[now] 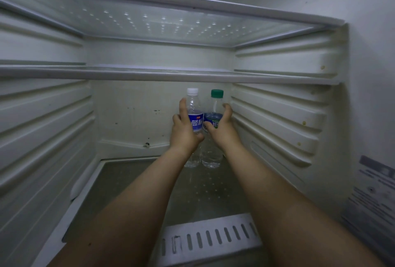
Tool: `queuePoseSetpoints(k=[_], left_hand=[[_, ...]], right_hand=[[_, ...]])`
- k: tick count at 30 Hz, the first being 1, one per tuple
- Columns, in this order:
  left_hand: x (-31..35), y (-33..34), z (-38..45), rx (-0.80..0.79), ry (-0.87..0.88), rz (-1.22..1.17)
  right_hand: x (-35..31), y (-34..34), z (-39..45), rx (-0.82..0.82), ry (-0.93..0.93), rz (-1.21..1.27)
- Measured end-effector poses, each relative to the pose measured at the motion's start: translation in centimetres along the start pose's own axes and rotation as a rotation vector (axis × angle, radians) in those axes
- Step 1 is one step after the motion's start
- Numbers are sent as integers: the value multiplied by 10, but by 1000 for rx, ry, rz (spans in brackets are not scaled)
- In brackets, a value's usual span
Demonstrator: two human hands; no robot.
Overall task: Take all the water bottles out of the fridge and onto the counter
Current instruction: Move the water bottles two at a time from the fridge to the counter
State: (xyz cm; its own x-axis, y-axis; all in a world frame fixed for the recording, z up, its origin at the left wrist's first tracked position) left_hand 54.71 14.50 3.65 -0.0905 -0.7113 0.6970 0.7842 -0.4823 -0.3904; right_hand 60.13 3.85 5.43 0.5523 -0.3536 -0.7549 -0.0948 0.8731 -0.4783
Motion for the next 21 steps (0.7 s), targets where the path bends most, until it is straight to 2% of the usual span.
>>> queuePoseSetpoints(k=[21], left_hand=[[41, -58, -88, 4, -1, 23]], right_hand=[[-29, -25, -95, 10, -52, -65]])
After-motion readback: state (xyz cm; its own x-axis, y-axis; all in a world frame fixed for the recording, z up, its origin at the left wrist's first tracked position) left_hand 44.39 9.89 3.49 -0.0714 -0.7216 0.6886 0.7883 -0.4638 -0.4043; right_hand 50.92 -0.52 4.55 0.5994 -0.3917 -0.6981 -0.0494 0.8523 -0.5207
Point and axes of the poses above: each hand's wrist, its own z-axis towards the middle knuckle, its own y-axis out of the palm, x = y × z, the point moved 1 cm from there along z, towards the middle knuckle, and after that the axes turned 7 degrees about -z, right-handed, at the moved point
